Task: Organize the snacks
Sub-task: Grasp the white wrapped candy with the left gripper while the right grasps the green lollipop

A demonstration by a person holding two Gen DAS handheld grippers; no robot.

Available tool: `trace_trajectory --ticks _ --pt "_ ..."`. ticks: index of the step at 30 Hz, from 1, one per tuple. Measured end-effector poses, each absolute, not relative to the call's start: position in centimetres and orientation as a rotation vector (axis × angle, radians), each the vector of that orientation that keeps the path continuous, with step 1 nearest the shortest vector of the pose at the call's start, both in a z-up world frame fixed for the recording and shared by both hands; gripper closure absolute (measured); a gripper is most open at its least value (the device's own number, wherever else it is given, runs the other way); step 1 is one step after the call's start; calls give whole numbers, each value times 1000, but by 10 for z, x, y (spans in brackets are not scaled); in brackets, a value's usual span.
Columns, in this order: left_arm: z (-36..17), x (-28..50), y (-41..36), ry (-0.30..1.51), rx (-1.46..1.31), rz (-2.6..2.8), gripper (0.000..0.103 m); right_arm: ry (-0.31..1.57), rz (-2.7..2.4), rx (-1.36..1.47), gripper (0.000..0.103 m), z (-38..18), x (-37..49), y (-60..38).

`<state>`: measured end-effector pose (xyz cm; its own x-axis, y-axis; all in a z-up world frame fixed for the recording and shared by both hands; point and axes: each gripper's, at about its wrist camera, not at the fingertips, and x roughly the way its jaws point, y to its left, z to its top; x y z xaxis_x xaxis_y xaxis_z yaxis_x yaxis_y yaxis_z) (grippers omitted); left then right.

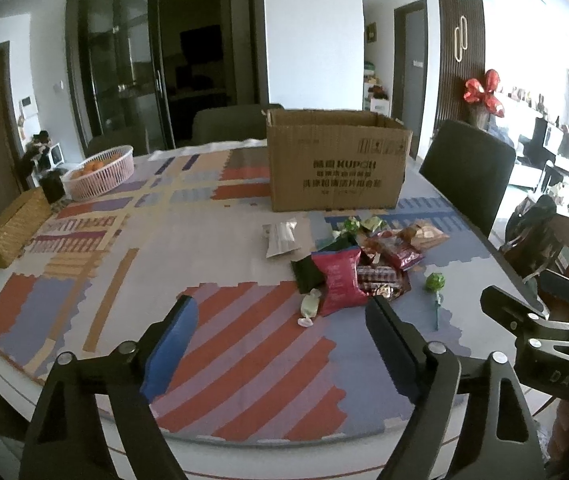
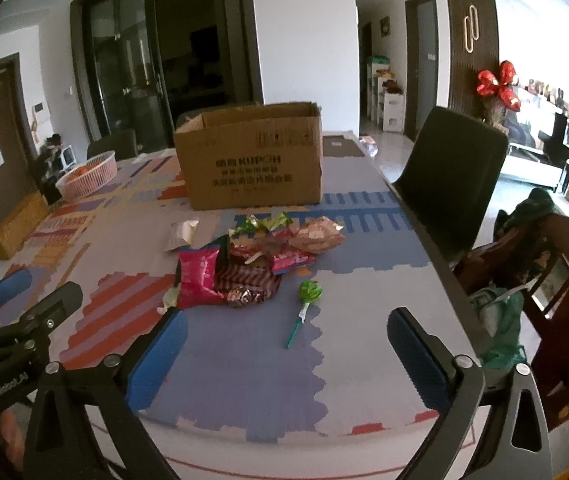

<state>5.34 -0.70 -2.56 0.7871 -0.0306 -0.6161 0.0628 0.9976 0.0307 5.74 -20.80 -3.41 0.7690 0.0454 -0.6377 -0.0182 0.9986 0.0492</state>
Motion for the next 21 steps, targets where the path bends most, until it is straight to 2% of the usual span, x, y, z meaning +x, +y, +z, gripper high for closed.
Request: trace_trajectory --ticks 17,19,21 --pt "-73 126 -21 859 84 -70 45 883 26 78 36 -76 124 -220" --pt "-81 134 -22 888 90 -70 52 898 21 87 37 -81 131 -222" --pt "-86 139 -22 909 90 -69 55 920 23 94 38 -87 139 -222"
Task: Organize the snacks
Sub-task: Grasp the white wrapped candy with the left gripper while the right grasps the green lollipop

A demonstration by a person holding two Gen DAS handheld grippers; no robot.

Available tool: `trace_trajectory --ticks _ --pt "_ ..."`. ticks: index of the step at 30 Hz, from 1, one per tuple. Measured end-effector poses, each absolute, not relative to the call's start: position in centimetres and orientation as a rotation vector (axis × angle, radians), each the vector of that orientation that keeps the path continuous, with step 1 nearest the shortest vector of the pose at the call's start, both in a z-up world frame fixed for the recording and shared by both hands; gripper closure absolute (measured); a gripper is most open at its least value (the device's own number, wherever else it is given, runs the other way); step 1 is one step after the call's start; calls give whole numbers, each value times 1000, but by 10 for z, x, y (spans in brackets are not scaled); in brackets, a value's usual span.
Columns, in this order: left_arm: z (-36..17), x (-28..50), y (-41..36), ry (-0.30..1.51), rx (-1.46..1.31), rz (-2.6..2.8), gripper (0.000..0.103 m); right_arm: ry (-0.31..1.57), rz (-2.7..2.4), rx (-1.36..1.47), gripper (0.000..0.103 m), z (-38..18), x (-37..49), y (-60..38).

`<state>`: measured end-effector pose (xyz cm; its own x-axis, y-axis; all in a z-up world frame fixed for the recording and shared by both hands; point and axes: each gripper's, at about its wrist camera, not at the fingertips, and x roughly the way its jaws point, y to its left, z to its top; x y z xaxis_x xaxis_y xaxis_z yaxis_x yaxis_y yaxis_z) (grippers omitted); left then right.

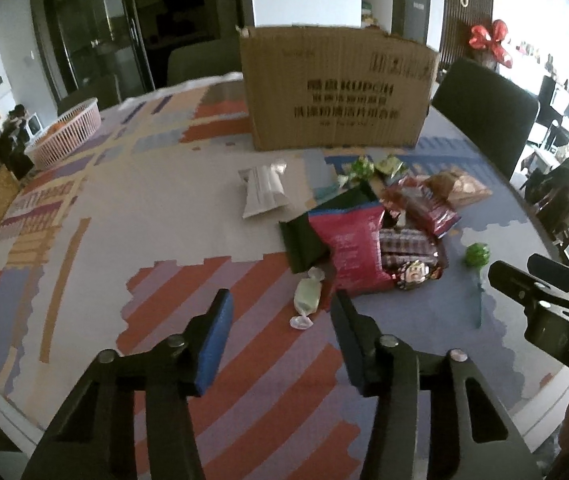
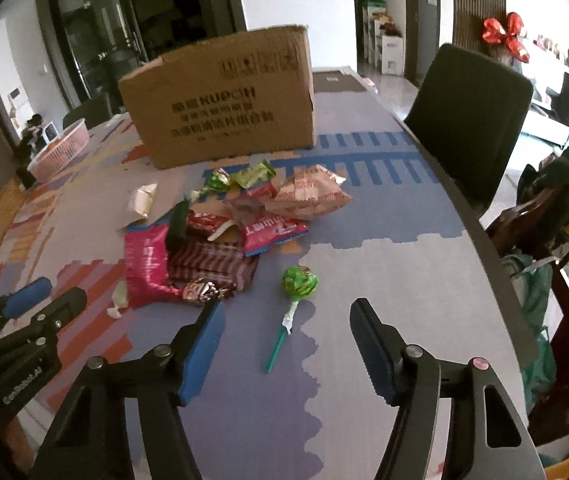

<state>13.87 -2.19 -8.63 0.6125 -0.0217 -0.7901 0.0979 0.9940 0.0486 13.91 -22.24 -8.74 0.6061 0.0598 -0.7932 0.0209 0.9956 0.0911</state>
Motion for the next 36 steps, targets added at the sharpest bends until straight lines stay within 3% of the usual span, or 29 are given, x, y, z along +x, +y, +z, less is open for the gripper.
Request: trace_trajectory --ticks 19,30,33,36 --pt "-122 175 -27 1035 77 -109 69 1010 11 120 51 -115 174 -228" --pt "-129 186 -29 1075 51 -135 84 1019 27 115 65 -122 185 -228" --pt "-129 186 -29 1076 46 -137 84 1019 33 106 73 -122 186 -227" --pt "-128 185 -29 1080 39 -143 84 1024 50 105 75 -122 186 -226"
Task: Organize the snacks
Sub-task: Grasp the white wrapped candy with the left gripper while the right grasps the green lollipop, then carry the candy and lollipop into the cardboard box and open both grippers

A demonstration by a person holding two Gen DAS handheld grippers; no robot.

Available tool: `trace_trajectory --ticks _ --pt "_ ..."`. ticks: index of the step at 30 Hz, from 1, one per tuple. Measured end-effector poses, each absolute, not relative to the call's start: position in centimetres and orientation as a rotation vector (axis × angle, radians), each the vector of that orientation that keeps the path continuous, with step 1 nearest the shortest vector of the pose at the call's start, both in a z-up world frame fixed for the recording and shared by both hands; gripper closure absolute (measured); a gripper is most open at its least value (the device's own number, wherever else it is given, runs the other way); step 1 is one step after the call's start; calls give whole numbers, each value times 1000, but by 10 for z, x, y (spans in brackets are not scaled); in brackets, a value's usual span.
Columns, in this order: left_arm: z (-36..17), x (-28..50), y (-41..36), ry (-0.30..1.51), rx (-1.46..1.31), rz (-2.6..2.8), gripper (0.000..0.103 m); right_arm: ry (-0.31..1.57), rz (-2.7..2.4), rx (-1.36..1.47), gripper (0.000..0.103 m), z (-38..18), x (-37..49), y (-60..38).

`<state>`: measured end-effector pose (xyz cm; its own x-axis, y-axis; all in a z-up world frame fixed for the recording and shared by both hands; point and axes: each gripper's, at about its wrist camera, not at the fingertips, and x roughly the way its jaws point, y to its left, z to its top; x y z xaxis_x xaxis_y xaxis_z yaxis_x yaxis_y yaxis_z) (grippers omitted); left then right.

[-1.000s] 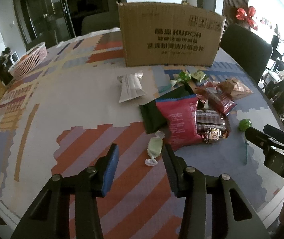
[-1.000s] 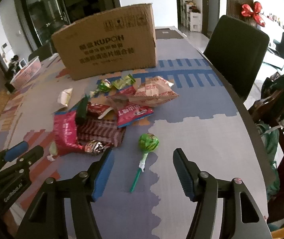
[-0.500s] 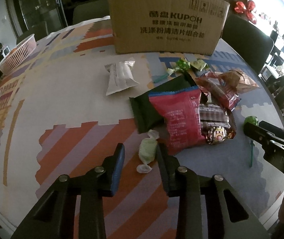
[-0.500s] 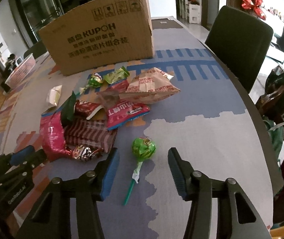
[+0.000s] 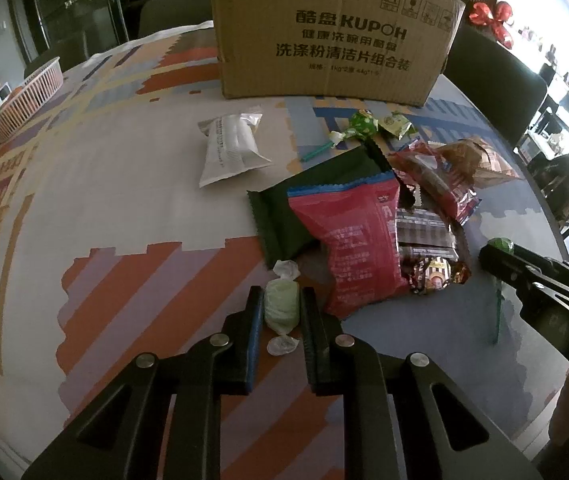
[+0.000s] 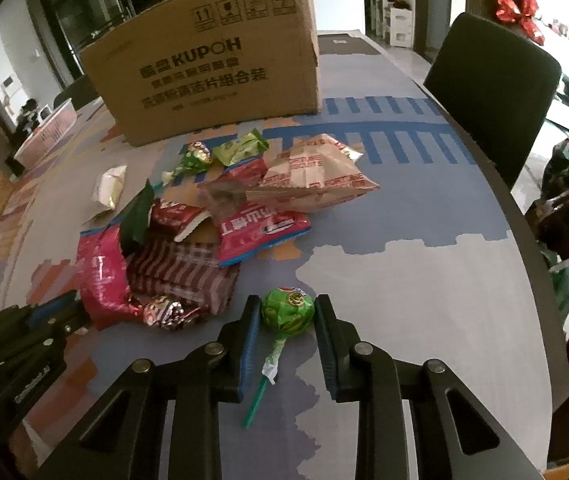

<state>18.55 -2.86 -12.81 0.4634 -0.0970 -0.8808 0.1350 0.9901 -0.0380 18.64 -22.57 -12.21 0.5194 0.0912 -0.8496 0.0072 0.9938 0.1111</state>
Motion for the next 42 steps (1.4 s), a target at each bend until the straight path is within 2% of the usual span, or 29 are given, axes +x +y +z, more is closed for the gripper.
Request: trace_trajectory --ticks 9,23,42 --pt "-107 177 -25 1022 26 -145 84 983 102 96 75 -103 179 -217" --pt "-48 152 -24 834 49 -167 84 846 198 44 75 -60 163 -202" --pt "28 191 -26 624 35 -226 84 634 242 33 75 14 193 -198"
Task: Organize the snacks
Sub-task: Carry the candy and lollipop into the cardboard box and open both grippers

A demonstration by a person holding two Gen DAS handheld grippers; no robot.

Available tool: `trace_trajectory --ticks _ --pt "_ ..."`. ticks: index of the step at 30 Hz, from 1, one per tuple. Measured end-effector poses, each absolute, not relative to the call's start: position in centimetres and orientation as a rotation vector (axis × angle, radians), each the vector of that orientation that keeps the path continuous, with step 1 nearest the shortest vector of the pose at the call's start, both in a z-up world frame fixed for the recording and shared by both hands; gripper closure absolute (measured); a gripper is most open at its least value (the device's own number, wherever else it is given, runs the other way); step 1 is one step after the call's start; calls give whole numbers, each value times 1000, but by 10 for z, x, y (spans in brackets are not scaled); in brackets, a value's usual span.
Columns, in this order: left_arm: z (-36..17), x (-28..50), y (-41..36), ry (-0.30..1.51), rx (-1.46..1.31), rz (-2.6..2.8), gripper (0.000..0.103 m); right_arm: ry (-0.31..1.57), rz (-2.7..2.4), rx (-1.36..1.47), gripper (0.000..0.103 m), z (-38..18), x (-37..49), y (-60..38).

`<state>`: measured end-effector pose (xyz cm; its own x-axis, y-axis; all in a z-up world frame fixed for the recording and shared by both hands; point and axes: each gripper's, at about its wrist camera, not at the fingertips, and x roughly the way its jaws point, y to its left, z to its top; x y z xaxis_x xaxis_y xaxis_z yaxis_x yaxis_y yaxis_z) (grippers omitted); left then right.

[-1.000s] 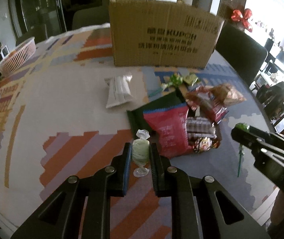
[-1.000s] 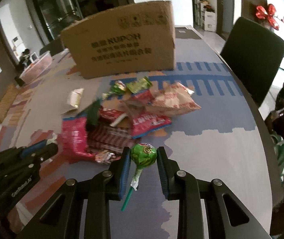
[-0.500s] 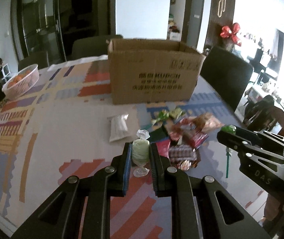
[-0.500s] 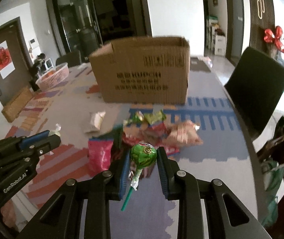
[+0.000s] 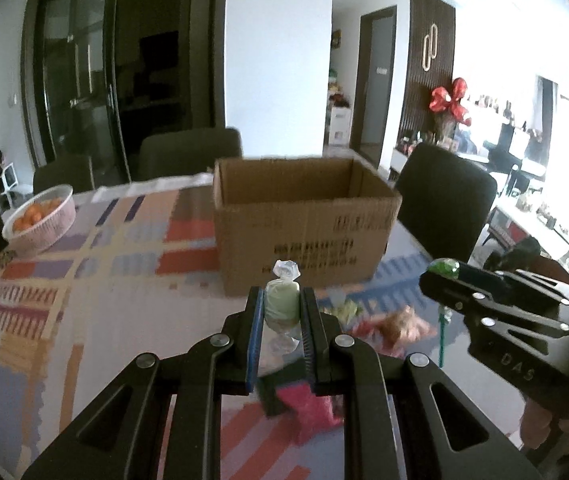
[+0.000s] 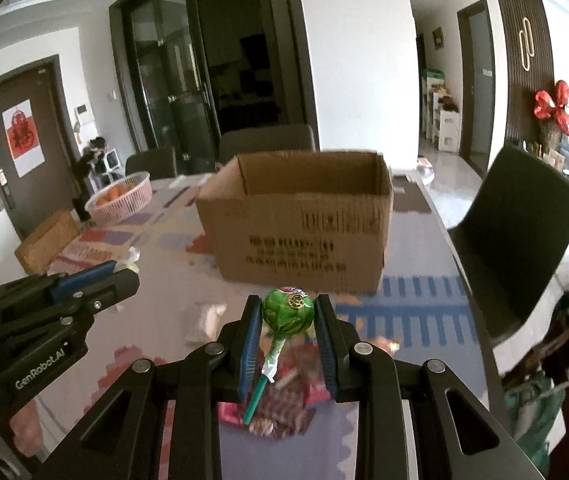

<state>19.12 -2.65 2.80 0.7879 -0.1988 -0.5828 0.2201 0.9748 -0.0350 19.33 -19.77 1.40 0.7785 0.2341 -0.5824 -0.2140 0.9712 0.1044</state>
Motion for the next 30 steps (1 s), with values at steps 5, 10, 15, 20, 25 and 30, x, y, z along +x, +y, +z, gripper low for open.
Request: trace_trajectory --ticks 5,10,15,20,25,30 --pt "53 214 -31 585 42 -247 84 605 257 33 75 38 217 -198" --pt "73 241 -35 574 64 -261 84 587 266 8 75 60 246 -197" --pt "80 275 -39 629 59 -300 84 614 281 15 75 73 279 -197" --pt "79 321 -41 726 49 -313 84 693 294 70 75 76 321 -202" --pt "68 359 -42 834 36 -314 84 758 276 56 75 70 357 -201" --pt "57 385 -43 894 32 -302 84 797 238 50 75 66 384 -203"
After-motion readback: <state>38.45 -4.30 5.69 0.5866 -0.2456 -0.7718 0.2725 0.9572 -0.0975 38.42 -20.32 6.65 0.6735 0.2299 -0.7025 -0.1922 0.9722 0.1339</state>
